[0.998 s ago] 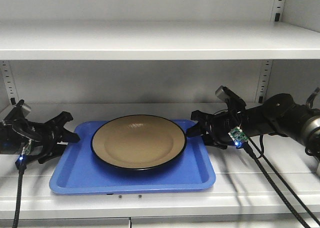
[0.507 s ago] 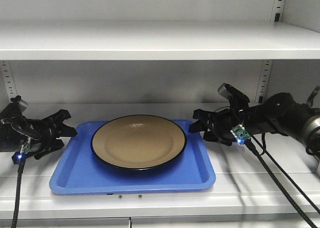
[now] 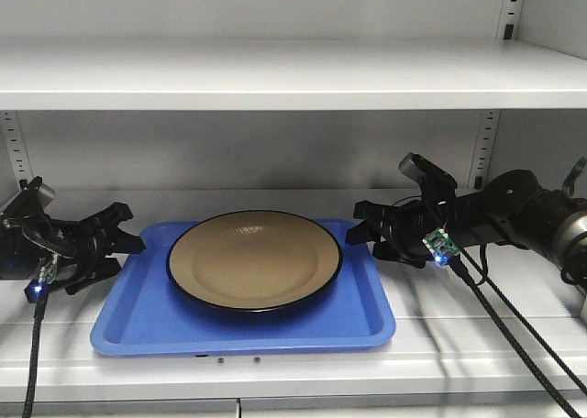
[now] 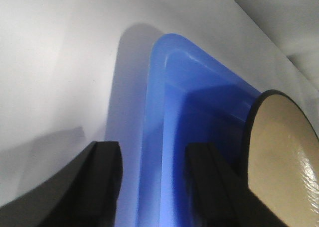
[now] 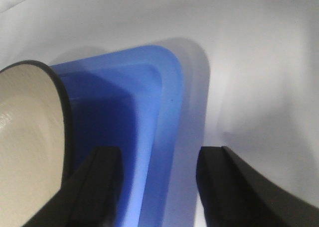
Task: Place disk in tray to left cabinet
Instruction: 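Push the tray forward with both grippers and lower it onto the shelf, then open the left gripper and withdraw it from the tray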
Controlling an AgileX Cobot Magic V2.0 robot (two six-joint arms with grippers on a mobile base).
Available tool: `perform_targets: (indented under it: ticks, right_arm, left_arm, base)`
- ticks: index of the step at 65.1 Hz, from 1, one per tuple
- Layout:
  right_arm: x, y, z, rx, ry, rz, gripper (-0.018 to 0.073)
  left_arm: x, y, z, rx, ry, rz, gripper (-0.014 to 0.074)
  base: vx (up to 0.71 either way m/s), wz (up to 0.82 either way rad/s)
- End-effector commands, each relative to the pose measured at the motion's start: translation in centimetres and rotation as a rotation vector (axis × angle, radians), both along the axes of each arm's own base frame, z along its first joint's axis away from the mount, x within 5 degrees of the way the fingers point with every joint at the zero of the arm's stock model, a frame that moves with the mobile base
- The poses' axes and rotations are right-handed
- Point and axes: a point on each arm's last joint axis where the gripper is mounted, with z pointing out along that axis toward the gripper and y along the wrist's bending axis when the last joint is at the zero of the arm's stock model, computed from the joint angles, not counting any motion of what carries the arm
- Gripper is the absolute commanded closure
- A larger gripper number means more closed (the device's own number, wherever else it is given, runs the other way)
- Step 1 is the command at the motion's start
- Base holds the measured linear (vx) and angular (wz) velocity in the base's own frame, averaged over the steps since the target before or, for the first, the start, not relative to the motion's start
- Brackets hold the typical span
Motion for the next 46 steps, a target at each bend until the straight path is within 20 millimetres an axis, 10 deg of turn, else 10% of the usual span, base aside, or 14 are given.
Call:
perform_targets:
  ticks: [1, 21, 46]
  right_arm:
    - [-0.8, -0.3, 4.8, 0.035, -0.133, -0.027, 0.0138]
    - [-0.8, -0.3, 4.8, 0.036, -0.133, -0.027, 0.0139]
    - [-0.8, -0.2, 4.8, 0.036, -0.132, -0.026, 0.0139]
  left_arm:
    - [-0.5, -0.1, 3.6, -0.031, -0.102, 0.019, 0.0156]
    - [-3.5, 1.4, 4.2, 0.149, -0.175, 0.1, 0.0171]
    - [-17.1, 3.1, 4.3, 0.472, -0.336, 0.141, 0.0369]
  base:
    - [0.0, 0.0]
    - [0.0, 0.0]
    - [0.0, 0.0]
